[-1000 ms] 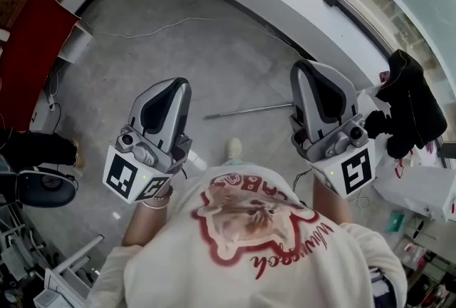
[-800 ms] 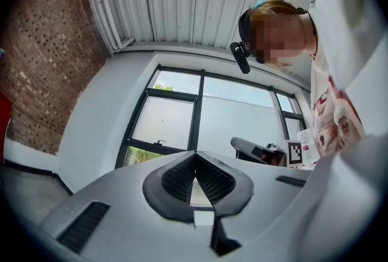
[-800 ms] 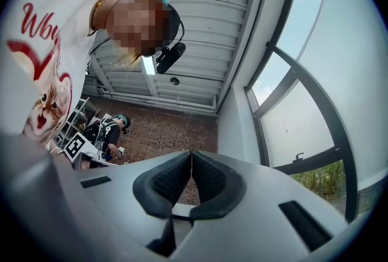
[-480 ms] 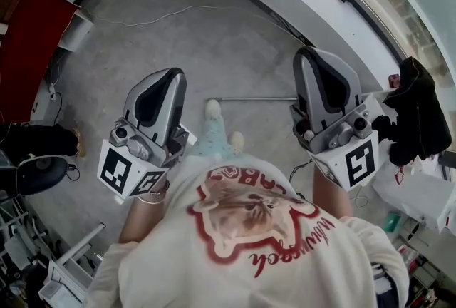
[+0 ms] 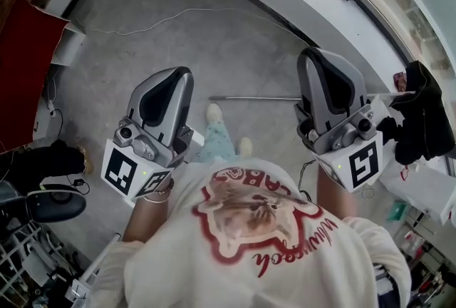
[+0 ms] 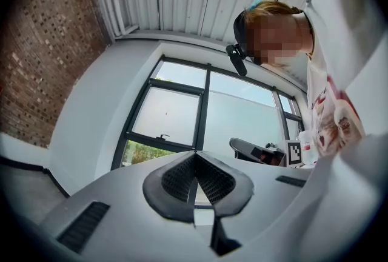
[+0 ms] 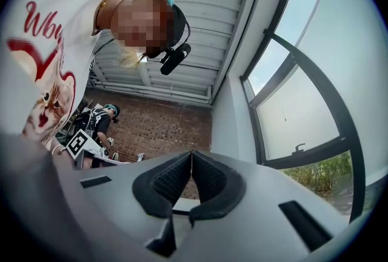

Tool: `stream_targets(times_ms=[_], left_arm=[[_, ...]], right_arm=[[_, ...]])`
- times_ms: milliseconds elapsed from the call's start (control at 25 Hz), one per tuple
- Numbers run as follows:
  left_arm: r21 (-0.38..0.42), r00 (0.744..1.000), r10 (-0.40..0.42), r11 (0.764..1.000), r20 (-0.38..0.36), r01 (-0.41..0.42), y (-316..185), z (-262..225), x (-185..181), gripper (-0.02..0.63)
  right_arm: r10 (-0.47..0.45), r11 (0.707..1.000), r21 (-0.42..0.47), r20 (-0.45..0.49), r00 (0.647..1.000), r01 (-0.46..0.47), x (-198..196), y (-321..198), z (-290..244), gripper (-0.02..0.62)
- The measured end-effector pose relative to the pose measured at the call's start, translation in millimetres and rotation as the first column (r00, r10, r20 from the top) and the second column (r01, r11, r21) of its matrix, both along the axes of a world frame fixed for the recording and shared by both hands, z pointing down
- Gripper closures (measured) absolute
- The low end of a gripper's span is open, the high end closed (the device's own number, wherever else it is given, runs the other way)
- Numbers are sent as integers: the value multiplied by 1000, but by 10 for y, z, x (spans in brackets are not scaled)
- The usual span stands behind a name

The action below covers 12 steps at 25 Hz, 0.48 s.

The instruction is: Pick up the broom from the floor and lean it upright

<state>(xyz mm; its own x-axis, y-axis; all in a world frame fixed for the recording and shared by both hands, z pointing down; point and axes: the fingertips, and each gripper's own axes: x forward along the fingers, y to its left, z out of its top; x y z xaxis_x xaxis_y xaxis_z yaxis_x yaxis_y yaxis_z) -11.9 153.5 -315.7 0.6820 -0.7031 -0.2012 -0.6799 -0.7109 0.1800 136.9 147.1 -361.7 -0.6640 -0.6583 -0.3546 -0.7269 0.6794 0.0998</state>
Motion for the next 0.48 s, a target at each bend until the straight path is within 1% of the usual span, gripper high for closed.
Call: stream_targets(times_ms=[160,280,400,480], left_arm=[[11,999,41,999,14,-41,-482,184,-156,589],[-9,999,47,999,26,-46,-821,439,-284,589],[-33,999,41,999,-5,-41,-1105,613,-390,589],[-22,998,62,998,-26,-62,-1235,668,-402,589]], right_arm=[[6,1000,-30,7,1000,-6,-237,-459,216,571],[27,999,-48,25,999,-25,-386,-775,344,571],[43,997,-58,42,998,-40,-493,-1050,432,571],[53,996,-67,37,998,-50,-547,-1223,533,571]])
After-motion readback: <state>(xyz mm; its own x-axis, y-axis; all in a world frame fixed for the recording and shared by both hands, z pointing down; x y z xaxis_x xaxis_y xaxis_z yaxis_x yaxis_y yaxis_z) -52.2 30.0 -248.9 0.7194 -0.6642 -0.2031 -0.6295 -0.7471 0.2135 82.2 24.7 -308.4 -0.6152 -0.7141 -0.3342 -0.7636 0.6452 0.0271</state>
